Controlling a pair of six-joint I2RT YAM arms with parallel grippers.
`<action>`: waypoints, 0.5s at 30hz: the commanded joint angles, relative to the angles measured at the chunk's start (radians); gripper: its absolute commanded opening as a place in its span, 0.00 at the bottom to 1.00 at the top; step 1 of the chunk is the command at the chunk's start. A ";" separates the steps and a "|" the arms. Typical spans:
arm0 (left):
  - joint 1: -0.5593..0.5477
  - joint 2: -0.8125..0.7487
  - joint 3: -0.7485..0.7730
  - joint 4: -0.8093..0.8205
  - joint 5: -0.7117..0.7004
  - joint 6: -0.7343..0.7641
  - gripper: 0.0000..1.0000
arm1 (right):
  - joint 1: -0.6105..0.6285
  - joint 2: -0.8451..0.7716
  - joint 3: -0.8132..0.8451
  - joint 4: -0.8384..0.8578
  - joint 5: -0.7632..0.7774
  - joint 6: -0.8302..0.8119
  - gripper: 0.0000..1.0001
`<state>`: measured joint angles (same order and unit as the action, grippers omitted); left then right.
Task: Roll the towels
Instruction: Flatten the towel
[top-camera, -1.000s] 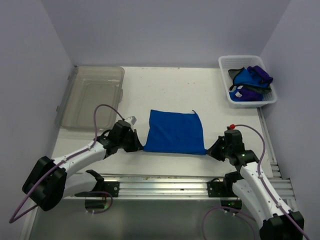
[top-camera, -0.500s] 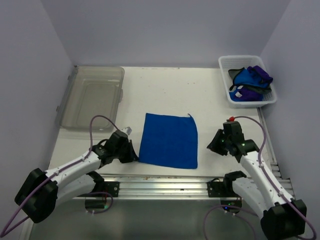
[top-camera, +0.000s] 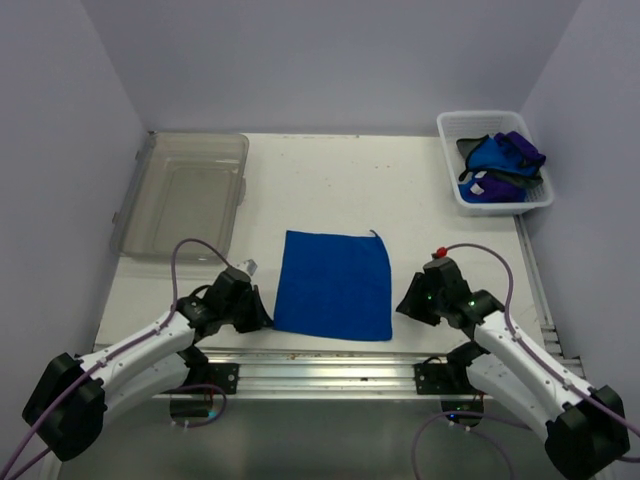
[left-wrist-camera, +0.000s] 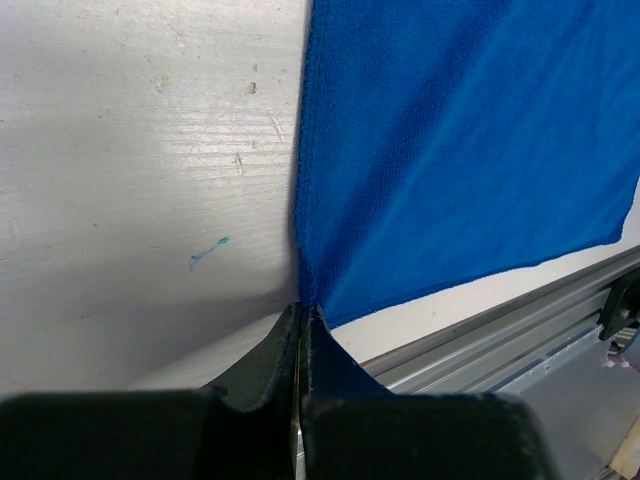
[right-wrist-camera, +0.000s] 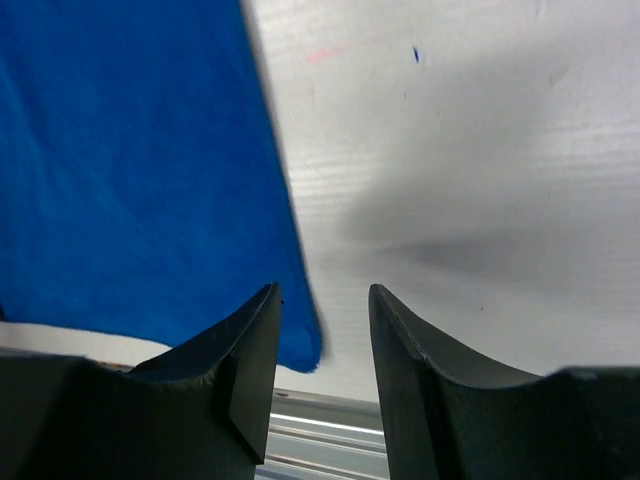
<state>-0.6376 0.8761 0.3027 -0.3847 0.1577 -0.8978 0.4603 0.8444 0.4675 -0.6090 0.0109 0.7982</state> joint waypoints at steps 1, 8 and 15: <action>-0.007 0.000 0.006 -0.010 -0.010 -0.021 0.00 | 0.017 -0.103 -0.091 -0.014 -0.087 0.128 0.45; -0.007 0.018 0.004 0.000 -0.006 -0.012 0.00 | 0.041 -0.186 -0.188 0.012 -0.149 0.190 0.51; -0.007 0.011 -0.001 -0.005 -0.012 -0.016 0.00 | 0.072 -0.165 -0.202 0.003 -0.129 0.184 0.42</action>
<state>-0.6384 0.8944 0.3027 -0.3840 0.1551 -0.9001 0.5179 0.6693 0.2832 -0.6125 -0.1013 0.9619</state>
